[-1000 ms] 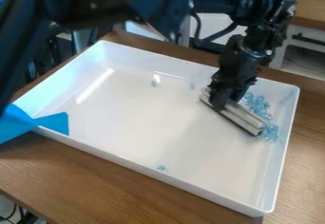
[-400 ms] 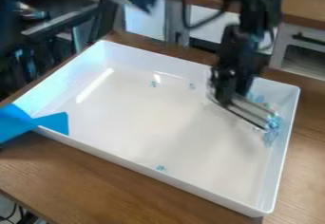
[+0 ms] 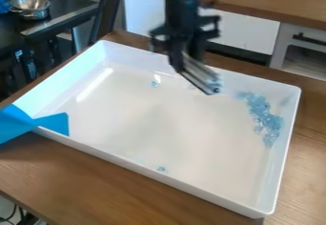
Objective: Sweep into pile
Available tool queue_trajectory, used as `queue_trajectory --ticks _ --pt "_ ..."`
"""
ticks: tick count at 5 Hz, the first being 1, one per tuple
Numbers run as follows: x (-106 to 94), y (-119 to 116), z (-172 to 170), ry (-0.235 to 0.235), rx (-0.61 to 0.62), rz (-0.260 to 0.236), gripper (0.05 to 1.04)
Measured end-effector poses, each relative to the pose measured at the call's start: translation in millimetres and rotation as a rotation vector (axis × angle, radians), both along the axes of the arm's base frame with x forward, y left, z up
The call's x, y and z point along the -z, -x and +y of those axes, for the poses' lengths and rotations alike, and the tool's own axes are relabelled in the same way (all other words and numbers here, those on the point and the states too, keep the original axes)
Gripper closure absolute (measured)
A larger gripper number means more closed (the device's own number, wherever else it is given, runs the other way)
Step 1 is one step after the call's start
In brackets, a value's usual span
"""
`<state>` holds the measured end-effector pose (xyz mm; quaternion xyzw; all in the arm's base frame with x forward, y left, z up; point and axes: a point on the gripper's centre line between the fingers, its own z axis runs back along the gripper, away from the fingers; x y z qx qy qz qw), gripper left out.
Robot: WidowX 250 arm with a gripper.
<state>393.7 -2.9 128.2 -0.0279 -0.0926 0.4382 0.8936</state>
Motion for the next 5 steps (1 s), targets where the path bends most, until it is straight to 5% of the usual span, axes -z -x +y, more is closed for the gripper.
queue_trajectory --ticks 2,4,5 --pt "18.3 5.2 75.6 -0.177 0.309 -0.025 0.713" --pt "38.0 -3.0 116.3 -0.284 0.443 -0.032 0.713" --pt "62.7 -0.5 118.0 -0.288 0.451 0.037 0.713"
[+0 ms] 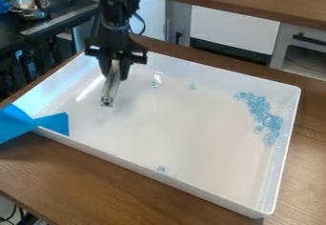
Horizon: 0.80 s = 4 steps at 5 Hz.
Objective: Sweep into pile
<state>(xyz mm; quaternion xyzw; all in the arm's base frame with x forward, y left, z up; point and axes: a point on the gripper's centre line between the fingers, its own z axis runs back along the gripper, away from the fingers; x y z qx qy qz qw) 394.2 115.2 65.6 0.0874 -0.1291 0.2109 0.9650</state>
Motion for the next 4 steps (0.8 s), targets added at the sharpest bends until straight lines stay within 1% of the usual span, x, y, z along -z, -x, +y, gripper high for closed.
queue_trajectory --ticks 2,4 --pt "17.5 -11.3 -22.8 -0.032 0.018 0.028 0.713" --pt "18.6 -21.3 -47.2 -0.04 0.037 0.031 0.713"
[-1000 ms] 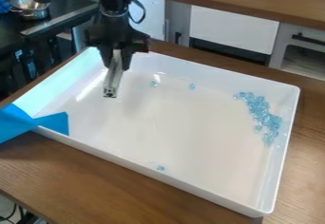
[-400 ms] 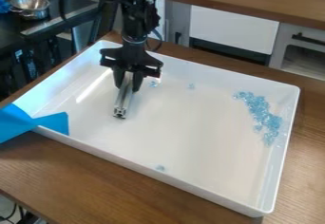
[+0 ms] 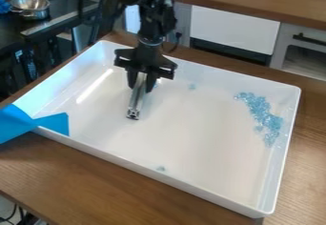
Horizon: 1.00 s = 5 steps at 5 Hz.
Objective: Sweep into pile
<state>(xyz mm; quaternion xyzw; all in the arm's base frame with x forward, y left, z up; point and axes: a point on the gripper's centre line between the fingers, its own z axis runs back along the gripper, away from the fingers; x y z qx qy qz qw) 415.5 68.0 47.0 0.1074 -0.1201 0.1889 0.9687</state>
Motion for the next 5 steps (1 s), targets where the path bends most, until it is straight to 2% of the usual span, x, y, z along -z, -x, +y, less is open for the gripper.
queue_trajectory --ticks 1,2,3,4,5 --pt "1.5 -8.2 -17.2 -0.016 0.024 0.001 0.713" --pt "2.4 -14.7 -30.4 -0.011 0.018 0.014 0.713" --pt "2.2 -22.3 -57.2 0.015 0.023 0.025 0.713" --pt "0.9 -26.7 -98.3 0.057 0.05 0.038 0.713" --pt "-3.1 -21.6 -137.2 0.096 0.099 0.06 0.713"
